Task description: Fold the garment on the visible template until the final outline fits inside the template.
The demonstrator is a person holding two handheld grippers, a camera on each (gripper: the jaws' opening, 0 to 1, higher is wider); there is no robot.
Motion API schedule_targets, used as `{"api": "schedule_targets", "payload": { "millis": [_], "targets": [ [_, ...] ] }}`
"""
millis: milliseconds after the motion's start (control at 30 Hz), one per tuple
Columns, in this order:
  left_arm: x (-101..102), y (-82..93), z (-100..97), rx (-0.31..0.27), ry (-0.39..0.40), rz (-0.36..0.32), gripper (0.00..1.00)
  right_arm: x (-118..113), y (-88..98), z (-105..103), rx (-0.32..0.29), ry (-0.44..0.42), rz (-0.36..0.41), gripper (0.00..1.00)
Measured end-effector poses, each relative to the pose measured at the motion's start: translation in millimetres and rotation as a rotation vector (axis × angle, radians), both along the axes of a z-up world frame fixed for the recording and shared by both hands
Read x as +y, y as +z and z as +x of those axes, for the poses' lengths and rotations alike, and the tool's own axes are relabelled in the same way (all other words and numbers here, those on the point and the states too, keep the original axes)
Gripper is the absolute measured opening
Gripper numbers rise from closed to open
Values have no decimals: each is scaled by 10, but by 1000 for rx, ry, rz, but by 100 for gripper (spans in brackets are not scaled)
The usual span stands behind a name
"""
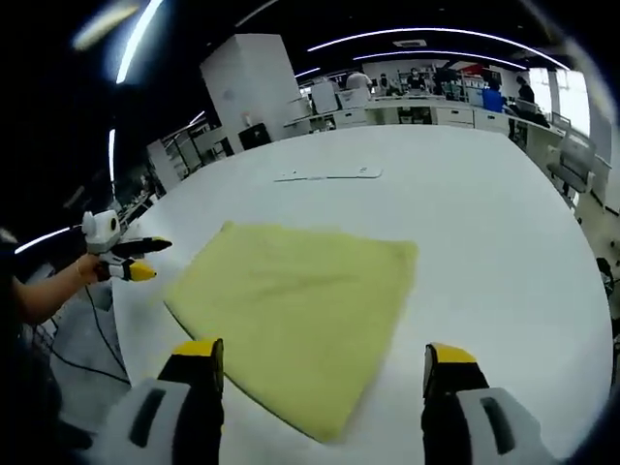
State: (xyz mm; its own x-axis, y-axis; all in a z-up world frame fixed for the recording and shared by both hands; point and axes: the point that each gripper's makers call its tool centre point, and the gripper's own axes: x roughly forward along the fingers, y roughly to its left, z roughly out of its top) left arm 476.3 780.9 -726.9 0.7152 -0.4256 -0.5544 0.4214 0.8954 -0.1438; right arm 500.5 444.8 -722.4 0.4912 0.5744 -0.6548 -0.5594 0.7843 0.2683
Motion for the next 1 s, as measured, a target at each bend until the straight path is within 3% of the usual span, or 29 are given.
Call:
{"api": "schedule_targets", "payload": {
  "millis": [233, 700, 1000],
  "targets": [
    [-31, -81, -179, 30, -23, -8, 63, -56, -88, -138, 12, 22, -10, 73],
    [-90, -235, -341, 66, -34, -31, 42, -178, -270, -377, -13, 60, -78, 48],
    [-103, -359, -423, 105, -42, -12, 33, -234, -379, -485, -24, 81, -114, 26]
  ]
}}
